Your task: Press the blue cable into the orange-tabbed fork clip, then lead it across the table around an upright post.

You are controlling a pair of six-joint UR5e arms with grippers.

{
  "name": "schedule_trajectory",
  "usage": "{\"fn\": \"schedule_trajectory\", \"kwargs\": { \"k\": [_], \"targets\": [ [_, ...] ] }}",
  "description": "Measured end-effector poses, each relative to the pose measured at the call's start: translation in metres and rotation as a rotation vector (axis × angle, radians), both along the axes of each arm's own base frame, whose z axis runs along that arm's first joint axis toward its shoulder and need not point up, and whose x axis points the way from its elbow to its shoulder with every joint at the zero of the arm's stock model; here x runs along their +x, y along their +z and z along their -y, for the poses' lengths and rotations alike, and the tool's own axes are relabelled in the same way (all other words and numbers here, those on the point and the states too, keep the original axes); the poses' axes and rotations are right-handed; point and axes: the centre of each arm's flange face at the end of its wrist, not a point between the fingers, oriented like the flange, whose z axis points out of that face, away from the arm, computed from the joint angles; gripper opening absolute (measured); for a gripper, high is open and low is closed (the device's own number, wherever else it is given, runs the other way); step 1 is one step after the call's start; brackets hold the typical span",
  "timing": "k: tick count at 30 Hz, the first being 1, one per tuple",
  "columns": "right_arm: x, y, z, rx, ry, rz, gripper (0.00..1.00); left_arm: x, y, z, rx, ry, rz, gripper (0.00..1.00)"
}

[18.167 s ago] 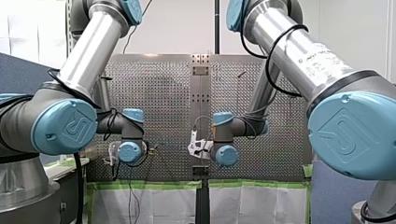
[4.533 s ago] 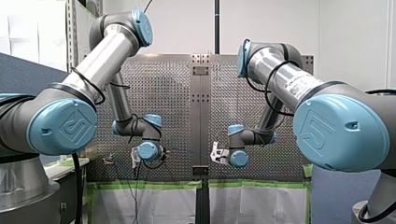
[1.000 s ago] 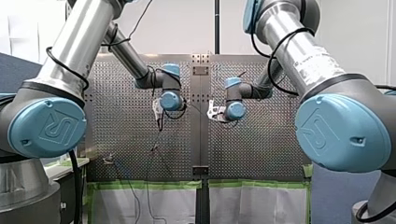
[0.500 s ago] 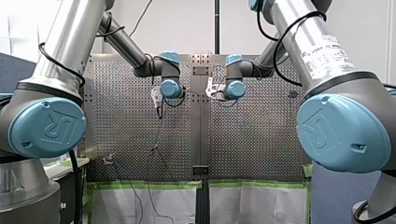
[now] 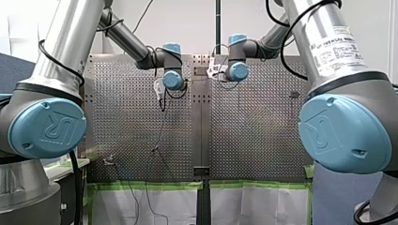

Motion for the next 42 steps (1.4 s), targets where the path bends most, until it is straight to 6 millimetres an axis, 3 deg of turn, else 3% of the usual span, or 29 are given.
{"fn": "schedule_trajectory", "kwargs": {
  "k": [7, 17, 35, 42],
  "targets": [
    [-0.008, 0.046, -0.013, -0.049, 0.000, 0.030, 0.00, 0.006, 0.021, 0.005, -0.001, -0.002, 0.010, 0.02],
    [-0.038, 0.105, -0.023, -0.101, -0.033, 0.070, 0.00, 0.008, 0.054, 0.017, 0.024, -0.017, 0.015, 0.02],
    [-0.081, 0.115, 0.002, -0.095, -0.117, 0.066, 0.00, -0.003, 0.121, 0.054, 0.024, -0.092, 0.044, 0.02],
    [-0.100, 0.117, 0.013, -0.088, -0.152, 0.063, 0.00, -0.001, 0.117, 0.080, 0.048, -0.124, 0.013, 0.02]
  ]
}}
